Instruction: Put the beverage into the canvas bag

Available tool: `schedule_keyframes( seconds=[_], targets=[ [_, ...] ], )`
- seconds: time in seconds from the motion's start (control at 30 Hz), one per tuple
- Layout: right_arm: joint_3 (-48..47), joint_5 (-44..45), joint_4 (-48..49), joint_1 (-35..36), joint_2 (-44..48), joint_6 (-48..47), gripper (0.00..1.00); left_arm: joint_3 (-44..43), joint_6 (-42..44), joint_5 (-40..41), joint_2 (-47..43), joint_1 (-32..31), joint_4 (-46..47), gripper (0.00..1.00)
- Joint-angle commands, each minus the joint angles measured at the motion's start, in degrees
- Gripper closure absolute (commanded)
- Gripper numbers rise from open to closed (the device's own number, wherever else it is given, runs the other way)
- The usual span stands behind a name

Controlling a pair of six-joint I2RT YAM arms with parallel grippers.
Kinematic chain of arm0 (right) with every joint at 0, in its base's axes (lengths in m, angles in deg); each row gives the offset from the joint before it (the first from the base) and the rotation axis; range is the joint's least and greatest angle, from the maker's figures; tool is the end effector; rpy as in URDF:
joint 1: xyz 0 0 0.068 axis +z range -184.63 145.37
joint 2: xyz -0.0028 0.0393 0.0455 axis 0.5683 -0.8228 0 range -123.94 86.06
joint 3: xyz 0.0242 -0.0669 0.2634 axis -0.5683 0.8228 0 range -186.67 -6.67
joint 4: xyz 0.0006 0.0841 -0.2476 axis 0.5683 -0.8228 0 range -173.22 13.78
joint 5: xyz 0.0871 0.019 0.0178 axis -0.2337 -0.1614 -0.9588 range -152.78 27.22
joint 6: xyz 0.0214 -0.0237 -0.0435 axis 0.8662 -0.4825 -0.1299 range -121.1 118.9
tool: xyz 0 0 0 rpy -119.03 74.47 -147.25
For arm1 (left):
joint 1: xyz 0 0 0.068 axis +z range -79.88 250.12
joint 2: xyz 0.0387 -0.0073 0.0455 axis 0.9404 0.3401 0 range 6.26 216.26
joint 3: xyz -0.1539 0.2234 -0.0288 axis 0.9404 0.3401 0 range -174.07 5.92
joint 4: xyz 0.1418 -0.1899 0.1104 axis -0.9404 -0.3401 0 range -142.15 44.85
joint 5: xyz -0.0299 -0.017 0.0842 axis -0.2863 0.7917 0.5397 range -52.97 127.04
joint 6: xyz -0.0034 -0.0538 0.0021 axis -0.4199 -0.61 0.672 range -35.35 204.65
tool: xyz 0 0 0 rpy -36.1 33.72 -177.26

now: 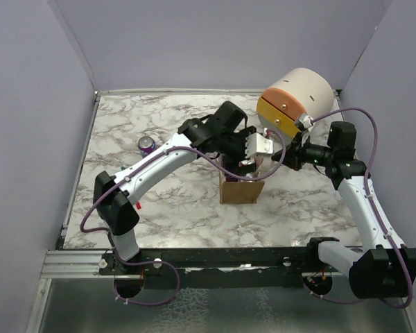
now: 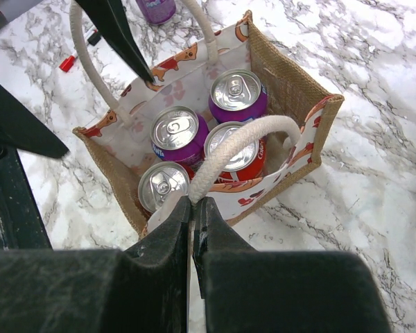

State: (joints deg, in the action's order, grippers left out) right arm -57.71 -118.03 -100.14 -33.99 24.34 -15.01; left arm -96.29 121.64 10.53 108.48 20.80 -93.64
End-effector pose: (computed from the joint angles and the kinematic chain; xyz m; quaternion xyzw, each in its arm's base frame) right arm 0.2241 0.0319 0.3060 -0.3132 0.7508 0.3602 0.4566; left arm 0.2429 -0.3070 0.3523 0.6818 0.6085 -0.2502 0.3199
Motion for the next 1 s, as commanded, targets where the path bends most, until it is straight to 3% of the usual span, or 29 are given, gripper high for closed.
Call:
schedule_keyframes(
  seconds=[0.0, 0.3, 0.47, 0.7, 0.97],
  targets=[
    [-1.5, -2.2, -0.2, 0.1, 0.5, -0.1, 0.99, 1.6, 1.3, 2.9, -8.4, 2.5, 1.8, 0.16],
    [-3.2, -3.5, -1.3, 0.1, -1.2, -0.6, 0.99, 0.7, -7.0, 5.0, -16.0, 14.4, 5.7, 0.16],
    [-3.3, -3.7, -1.0, 0.1, -1.6, -0.6, 0.99, 4.2, -16.5, 6.1, -20.5, 24.9, 11.6, 0.15],
    [-2.8, -4.0, -0.4, 0.1, -1.4, -0.5, 0.99, 13.4, -26.0, 12.2, -25.3, 37.8, 20.3, 0.03],
    [-2.0, -3.9, 0.1, 0.1, -0.2, -0.5, 0.99, 20.3, -28.8, 19.2, -25.7, 43.9, 21.4, 0.01]
  ],
)
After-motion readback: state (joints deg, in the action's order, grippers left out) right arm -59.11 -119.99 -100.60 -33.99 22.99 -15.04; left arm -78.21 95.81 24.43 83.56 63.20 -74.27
